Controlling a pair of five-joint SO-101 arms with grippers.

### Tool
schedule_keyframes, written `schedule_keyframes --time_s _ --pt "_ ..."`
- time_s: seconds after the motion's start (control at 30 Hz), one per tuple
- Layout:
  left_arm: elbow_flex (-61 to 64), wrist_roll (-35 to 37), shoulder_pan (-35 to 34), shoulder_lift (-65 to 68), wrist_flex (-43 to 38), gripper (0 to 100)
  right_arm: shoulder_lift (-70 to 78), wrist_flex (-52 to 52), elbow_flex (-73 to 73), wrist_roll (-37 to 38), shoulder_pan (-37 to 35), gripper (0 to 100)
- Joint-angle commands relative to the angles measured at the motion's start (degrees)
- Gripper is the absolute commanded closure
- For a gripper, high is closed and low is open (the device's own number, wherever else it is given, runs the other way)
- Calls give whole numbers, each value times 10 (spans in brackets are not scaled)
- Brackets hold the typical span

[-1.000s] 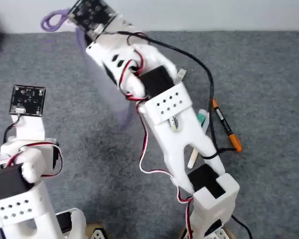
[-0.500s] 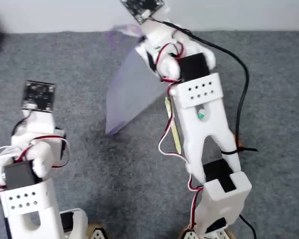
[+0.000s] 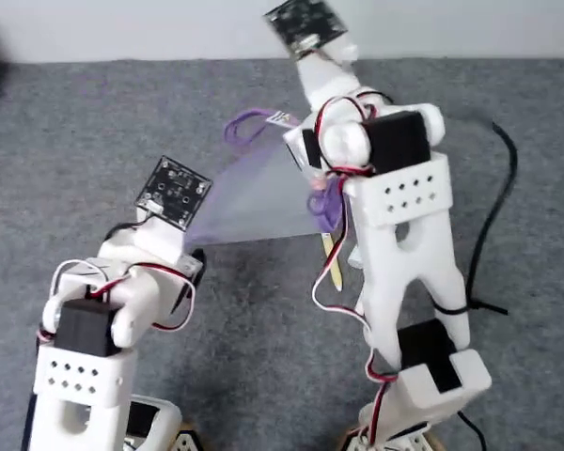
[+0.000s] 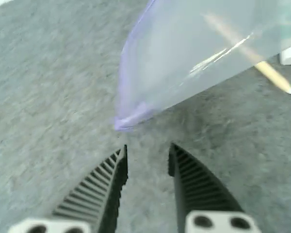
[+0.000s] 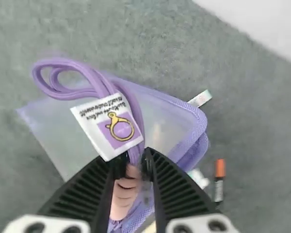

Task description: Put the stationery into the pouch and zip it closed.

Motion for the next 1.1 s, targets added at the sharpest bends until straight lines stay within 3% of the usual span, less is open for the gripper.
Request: schedule_keyframes --time_s 0.0,0.23,0.37,0.5,0.67,0.8,1.07 --pt "-9 52 20 -9 -32 833 -40 23 -26 -80 -30 987" --pt "-47 142 62 -9 -60 821 -37 43 -26 -176 -109 853" --pt "-90 193 75 -9 -18 799 -36 28 -24 -175 -128 923" --pt "-118 198 63 -9 29 797 -36 17 -23 -175 -124 968" --pt "-126 198 -44 -9 44 798 -18 62 -22 -165 -86 970" --pt "-124 197 -147 -9 46 800 -20 62 30 -83 -58 970" --pt "-124 164 -338 -9 58 800 -15 62 236 -46 -87 965"
